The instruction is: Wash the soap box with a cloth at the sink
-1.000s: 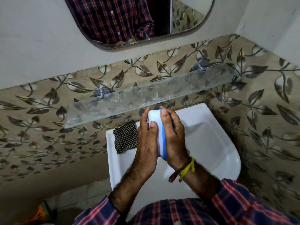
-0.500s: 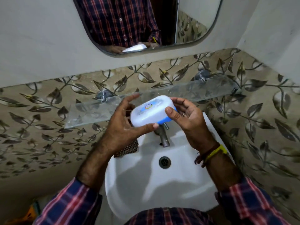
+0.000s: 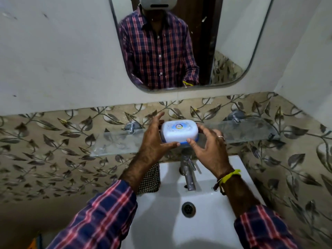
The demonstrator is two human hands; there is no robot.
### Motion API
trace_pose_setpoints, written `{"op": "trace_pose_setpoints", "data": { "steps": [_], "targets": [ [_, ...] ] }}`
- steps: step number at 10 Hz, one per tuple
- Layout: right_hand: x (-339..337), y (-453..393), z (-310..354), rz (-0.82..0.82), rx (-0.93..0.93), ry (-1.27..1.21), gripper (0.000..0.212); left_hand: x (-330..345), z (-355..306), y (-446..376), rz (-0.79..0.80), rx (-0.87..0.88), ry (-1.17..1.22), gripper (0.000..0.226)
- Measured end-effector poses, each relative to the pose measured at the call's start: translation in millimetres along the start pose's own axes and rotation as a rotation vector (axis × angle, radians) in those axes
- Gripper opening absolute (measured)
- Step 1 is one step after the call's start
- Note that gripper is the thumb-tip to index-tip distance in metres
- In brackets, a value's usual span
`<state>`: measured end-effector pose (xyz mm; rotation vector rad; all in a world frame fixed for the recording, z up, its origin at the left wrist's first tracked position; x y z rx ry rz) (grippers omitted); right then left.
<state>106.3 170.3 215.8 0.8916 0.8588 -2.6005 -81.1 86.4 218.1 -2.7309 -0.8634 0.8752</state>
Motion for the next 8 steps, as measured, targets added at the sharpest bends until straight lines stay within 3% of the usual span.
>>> {"op": "trace_pose_setpoints", "data": {
  "steps": [5,7,8],
  "targets": [
    [2.5,5.9,-4.7,-0.054,-0.037,-0.008,0.073,-11.2,-4.2,22.8,-0.263,-0.151,-0.318,0.116],
    [-5.8,8.8,-0.4,-0.086,-0.046,-0.035,0.069,-9.7,-17.1,35.9,-0.307,-0.134,-0.348,0.107],
    [-14.8,17.3,6.4,-0.229,-0.118,-0.043,0.055,-7.4,-25.9,49.0,-0.343,-0.101,-0.438,0.107]
  ]
}}
Point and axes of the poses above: each hand's wrist, its own y-axis away from the middle knuckle, its own x-axis out of the palm, z = x × y, the point moved 7 cm from there along -y, towards the middle knuckle, and after that the axes turned 3 degrees about -x, right-handed, at the moved point
